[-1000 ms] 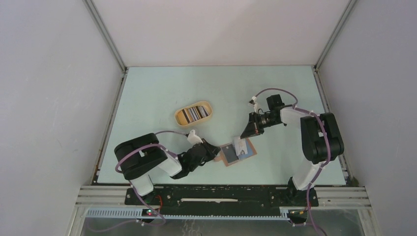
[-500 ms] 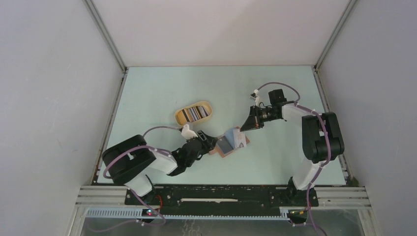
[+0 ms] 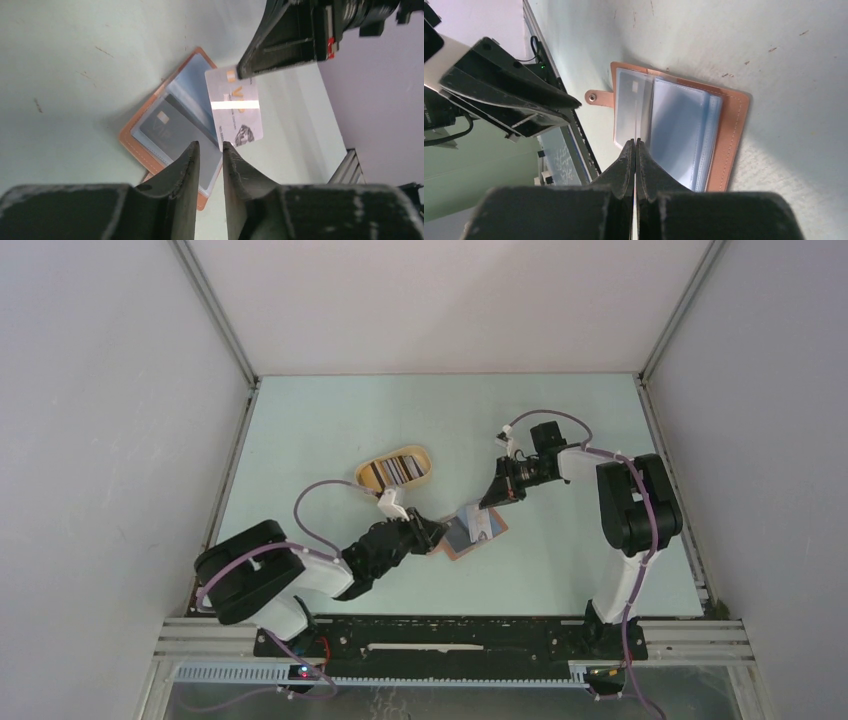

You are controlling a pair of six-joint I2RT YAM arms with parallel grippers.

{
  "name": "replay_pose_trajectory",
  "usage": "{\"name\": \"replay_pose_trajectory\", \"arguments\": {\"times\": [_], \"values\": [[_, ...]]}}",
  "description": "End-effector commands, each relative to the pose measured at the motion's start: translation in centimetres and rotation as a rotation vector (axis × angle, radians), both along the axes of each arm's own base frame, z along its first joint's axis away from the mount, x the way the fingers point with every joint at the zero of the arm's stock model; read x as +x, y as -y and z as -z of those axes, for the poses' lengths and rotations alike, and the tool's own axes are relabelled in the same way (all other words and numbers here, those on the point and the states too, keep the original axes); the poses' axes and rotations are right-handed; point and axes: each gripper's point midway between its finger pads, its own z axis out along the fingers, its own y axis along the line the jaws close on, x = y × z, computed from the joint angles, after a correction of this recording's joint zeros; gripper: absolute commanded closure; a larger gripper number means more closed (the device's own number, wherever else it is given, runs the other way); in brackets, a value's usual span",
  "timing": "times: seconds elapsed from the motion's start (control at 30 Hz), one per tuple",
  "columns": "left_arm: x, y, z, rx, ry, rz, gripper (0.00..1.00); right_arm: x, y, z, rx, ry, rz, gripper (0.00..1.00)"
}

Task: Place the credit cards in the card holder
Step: Move the card holder to the center of the board, then insert the credit card into the card holder.

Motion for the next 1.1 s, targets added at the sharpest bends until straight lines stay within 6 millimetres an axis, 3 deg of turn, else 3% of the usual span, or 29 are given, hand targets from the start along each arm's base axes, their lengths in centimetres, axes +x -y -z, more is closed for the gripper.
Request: {"name": "replay_pose_trajectory", "arguments": {"times": [0.0, 0.2, 0.37, 0.5, 1.07], "values": [[-0.2, 2.2, -0.7, -0.034, 0.062, 0.113, 0.75, 1.4, -0.2, -0.6, -0.018, 0.045, 0.022, 1.0], [0.5, 1.9, 2.8, -0.027, -0.086, 0.042, 0.9, 1.8, -0.2, -0.5, -0.038, 0.058, 0.027, 1.0], [0.9, 0.4, 4.0, 0.013, -0.137, -0.054, 0.93, 1.8, -0.2, -0.3, -0.046, 0.055, 0.023, 1.0], [1.1, 0.4, 5.0, 0.063, -0.178, -0.073, 0.94, 1.7, -0.4, -0.1, -0.056, 0.061, 0.014, 1.0], [1.2, 0.0, 5.5, 0.093, -0.194, -0.094, 0.96, 1.5, -0.2, 1.3, -0.104, 0.045, 0.008, 1.0]]}}
